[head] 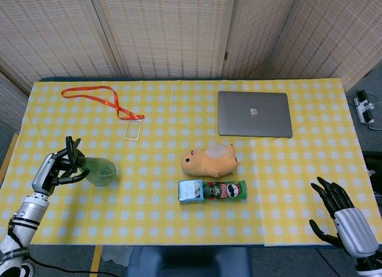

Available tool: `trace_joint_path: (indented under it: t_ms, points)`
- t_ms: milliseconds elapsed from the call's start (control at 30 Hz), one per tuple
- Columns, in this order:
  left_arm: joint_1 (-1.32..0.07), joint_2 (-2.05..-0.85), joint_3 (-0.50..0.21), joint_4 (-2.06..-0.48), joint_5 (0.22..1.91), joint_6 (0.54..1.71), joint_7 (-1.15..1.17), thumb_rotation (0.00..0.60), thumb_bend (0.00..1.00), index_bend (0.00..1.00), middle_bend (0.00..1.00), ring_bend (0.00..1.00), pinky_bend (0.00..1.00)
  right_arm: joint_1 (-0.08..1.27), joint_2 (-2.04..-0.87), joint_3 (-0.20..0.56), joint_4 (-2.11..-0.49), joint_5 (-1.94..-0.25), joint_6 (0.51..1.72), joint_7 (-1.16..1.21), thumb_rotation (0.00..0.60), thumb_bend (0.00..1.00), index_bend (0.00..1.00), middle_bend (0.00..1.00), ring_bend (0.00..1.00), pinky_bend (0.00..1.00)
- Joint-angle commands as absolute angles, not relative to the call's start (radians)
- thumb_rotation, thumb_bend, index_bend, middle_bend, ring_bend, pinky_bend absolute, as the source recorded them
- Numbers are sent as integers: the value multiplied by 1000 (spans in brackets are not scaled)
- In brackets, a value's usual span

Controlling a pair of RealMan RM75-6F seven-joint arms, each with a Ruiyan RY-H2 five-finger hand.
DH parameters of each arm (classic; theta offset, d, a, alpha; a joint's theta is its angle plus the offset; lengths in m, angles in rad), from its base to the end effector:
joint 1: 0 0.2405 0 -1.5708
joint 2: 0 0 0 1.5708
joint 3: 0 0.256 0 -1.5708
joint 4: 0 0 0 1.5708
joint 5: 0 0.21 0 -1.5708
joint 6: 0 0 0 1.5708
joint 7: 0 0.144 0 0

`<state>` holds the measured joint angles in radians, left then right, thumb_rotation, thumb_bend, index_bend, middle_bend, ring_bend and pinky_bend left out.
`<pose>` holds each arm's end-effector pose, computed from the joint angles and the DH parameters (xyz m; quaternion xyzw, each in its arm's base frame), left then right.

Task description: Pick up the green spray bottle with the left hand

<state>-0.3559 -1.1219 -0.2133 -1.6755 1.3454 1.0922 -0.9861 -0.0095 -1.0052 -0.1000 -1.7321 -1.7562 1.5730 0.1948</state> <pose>-0.2526 0.2865 0.1306 -0.3609 -0.6824 -0.5864 0.2455 -0.2824 -0.1179 0.1634 0.6114 -0.4505 0.4410 0.4783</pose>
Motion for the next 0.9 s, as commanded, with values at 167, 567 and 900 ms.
trace_joint_path:
  t_ms: [167,567,900]
  points:
    - [-350,-1191,-196,-1615,1371,1161,-858,600,391,726,1000,1000,1000,-6,-1006,-102,-1731,-1756,1563,194,600,412,0,0,0,0]
    - [-384,-1164,-201,-1608,1325,1065,-879,600,391,724,1000,1000,1000,-3,-1010,-100,-1729,-1750,1554,189,600,413,0,0,0,0]
    - [-410,-1144,-216,-1602,1291,997,-902,600,389,713,1000,1000,1000,-2,-1012,-99,-1729,-1747,1551,185,600,412,0,0,0,0]
